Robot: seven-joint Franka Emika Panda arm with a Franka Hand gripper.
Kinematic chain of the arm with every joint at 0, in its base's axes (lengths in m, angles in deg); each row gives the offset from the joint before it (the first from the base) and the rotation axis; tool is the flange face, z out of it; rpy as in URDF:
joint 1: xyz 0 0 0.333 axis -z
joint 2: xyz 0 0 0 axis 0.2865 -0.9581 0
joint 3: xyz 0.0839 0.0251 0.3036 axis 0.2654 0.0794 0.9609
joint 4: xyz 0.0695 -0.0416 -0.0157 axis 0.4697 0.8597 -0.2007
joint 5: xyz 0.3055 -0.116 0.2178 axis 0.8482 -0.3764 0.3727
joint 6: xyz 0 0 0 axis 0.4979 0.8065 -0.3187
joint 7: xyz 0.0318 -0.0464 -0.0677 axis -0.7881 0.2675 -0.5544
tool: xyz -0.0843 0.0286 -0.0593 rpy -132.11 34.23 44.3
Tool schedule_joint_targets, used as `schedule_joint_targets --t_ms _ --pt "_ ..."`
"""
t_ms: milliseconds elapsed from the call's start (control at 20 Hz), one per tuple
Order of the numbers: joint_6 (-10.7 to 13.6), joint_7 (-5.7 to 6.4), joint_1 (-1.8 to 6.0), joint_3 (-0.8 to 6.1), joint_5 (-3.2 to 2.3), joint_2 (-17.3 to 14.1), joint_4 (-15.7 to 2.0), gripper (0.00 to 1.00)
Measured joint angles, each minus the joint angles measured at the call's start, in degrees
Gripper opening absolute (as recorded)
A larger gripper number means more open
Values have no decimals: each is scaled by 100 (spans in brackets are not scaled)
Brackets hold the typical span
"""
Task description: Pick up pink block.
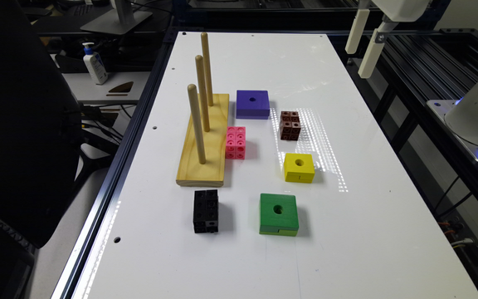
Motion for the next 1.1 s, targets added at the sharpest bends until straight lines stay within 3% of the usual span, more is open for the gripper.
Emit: schedule_joint_targets --t_ms 700,1100 --pt "-2 3 -53 56 18 46 -3 100" --pt "-10 27 -116 94 47 40 -90 100"
